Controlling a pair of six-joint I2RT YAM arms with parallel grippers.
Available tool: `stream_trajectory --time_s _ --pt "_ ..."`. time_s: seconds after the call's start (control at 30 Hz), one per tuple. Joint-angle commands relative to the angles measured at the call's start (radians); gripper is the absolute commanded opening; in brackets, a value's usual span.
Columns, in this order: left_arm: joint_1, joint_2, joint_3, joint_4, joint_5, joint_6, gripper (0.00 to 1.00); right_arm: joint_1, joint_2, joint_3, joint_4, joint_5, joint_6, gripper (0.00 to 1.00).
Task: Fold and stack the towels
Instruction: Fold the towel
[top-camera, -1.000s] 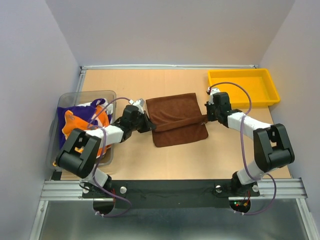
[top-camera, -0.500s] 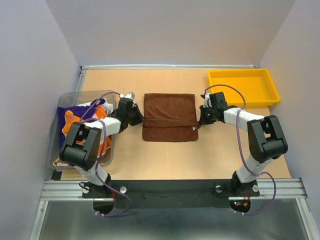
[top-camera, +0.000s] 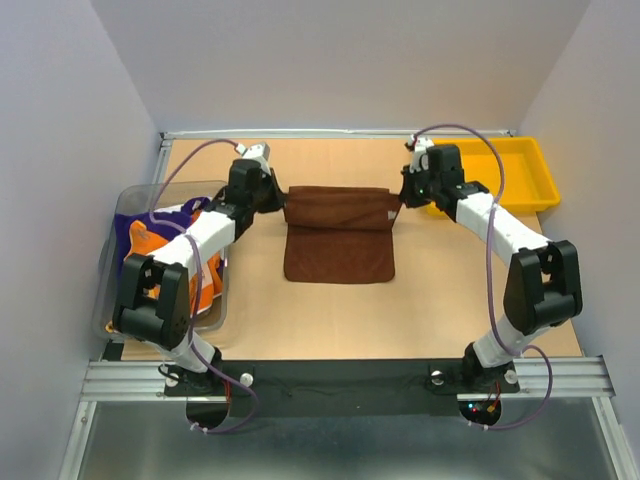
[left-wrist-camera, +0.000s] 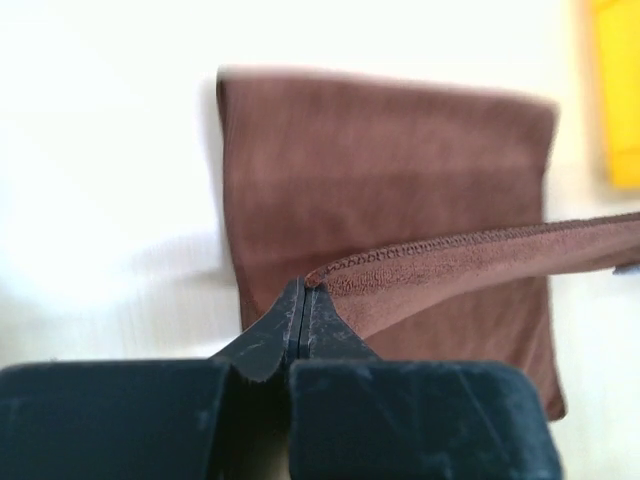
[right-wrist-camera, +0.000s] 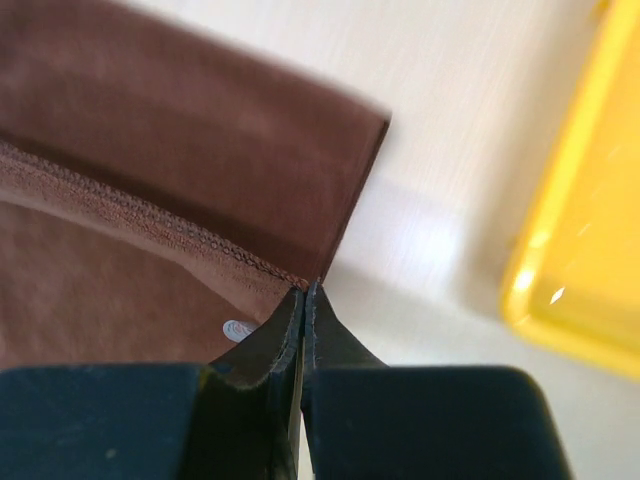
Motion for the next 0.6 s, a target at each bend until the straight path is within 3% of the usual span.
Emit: stream_trajectory --time_s 0.0,0.3,0.57 --pt "0.030 -0.065 0.164 -0.002 -0.043 0.105 0.00 -0.005 -0.025 0.166 0.030 0.099 -0.099 0.00" --pt "0.073 0.050 0.469 -0.002 -0.003 0.245 0.00 -0.005 0.136 0.462 0.076 0.145 -0.255 0.01" --pt "0.085 0.118 0.537 0.008 0.090 0.277 0.00 -0.005 0.211 0.576 0.162 0.162 -0.346 0.01"
